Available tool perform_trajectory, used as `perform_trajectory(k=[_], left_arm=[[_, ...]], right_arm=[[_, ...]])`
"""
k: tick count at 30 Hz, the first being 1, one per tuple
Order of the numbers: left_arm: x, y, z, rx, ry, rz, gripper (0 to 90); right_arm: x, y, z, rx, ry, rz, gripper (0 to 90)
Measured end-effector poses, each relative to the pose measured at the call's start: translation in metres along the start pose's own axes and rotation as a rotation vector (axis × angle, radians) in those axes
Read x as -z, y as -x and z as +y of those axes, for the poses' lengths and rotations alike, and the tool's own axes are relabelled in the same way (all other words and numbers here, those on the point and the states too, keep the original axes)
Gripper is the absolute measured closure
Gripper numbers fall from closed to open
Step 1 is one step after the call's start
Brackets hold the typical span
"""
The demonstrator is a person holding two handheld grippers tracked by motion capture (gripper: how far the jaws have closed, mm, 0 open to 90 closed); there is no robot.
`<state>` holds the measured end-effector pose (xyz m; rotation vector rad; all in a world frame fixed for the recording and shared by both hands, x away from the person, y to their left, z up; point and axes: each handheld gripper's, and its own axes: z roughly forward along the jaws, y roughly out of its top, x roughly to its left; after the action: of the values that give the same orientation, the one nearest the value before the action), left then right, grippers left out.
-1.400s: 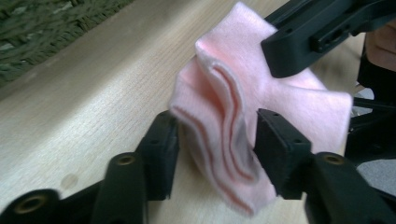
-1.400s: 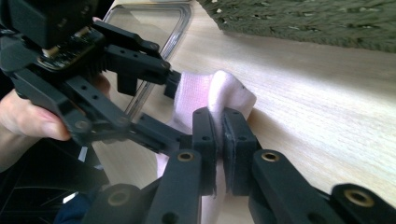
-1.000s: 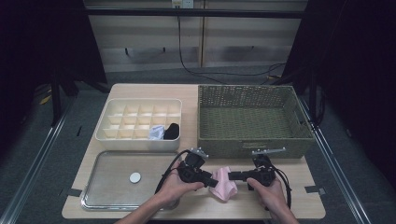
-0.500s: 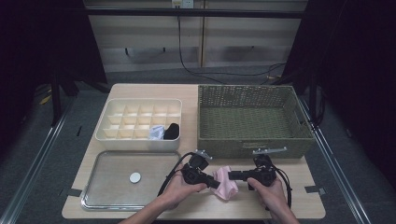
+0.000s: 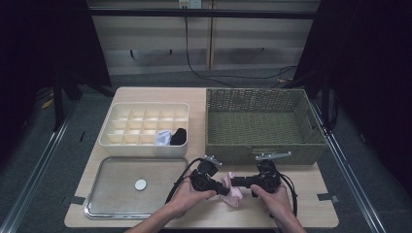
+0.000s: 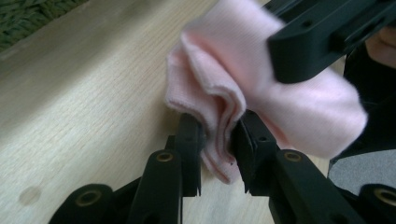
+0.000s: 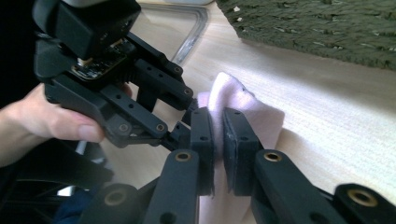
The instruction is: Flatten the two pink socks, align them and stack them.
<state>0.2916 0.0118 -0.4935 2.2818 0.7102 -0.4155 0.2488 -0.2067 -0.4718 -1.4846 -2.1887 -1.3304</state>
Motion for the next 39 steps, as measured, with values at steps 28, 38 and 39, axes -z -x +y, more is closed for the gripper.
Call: perform_trajectory(k=[28, 38, 39], left_arm=[[0.000, 0.001, -0.001, -0.007, 0.010, 0.010, 68.6], [0.010, 0.000, -0.004, -0.002, 0.013, 0.039, 53.0], [0.012, 0.000, -0.005, 0.006, 0.022, 0.030, 52.1]], right_arm=[[-0.010, -0.001, 0.000, -0.005, 0.001, 0.026, 83.6], [-0.014, 0.001, -0.002, -0.016, -0.006, 0.008, 81.9], [-0.015, 0.001, -0.002, -0.015, -0.008, 0.009, 81.9]])
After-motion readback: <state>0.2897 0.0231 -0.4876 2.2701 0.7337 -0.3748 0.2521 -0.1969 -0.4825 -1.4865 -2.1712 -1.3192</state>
